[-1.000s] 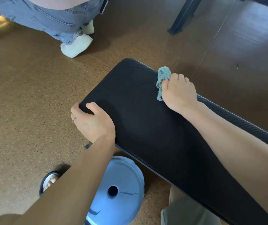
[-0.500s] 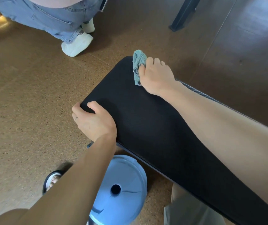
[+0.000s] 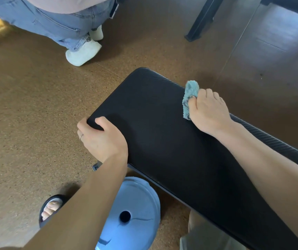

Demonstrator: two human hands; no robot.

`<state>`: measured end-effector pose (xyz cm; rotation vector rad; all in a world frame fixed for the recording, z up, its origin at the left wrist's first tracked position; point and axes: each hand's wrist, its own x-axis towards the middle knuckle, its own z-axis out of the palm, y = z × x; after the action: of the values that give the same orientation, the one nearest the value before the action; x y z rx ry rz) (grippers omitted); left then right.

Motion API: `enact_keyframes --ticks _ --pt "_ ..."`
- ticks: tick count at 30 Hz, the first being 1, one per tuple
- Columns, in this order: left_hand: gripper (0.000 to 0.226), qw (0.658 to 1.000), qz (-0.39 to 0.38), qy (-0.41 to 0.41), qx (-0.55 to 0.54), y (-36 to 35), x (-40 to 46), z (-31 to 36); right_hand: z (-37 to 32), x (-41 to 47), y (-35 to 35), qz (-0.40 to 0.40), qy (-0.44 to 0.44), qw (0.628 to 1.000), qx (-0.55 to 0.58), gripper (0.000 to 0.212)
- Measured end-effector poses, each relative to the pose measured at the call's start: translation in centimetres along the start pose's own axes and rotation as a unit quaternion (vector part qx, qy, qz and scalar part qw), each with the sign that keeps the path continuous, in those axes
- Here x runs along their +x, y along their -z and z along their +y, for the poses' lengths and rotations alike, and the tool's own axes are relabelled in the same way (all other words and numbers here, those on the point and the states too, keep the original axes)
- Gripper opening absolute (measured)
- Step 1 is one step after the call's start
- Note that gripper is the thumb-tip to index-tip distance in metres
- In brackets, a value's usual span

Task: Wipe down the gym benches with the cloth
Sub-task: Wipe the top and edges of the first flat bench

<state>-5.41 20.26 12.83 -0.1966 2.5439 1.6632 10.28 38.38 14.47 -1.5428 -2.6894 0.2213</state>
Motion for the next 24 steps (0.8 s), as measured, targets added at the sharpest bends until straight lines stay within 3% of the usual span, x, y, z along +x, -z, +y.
enact_keyframes --ticks 3,7,11,14,19,24 --pt "0.037 1.0 0.003 0.004 0.004 -0.1 0.1 0.1 -4.3 3.6 -0.4 -0.026 0.049 0.998 0.007 0.062" --pt "0.036 1.0 0.007 0.0 0.009 0.0 -0.1 0.1 -10.8 6.7 -0.8 -0.008 0.052 0.998 0.033 0.046" --pt "0.032 1.0 0.002 0.004 0.01 0.1 -0.4 0.4 -14.5 6.8 -1.7 0.027 0.082 0.996 -0.001 0.053" --pt "0.032 1.0 -0.001 0.001 0.016 0.4 -0.5 0.6 -14.3 5.2 -1.8 0.015 0.117 0.992 -0.044 0.065" --pt "0.034 1.0 -0.011 0.019 0.003 0.6 -0.3 0.9 -11.8 -4.2 -1.3 -0.019 0.244 0.969 -0.002 0.064" --pt "0.036 0.995 -0.082 0.048 -0.022 1.7 0.5 0.9 -6.8 -15.2 -0.4 -0.06 0.323 0.943 -0.061 0.066"
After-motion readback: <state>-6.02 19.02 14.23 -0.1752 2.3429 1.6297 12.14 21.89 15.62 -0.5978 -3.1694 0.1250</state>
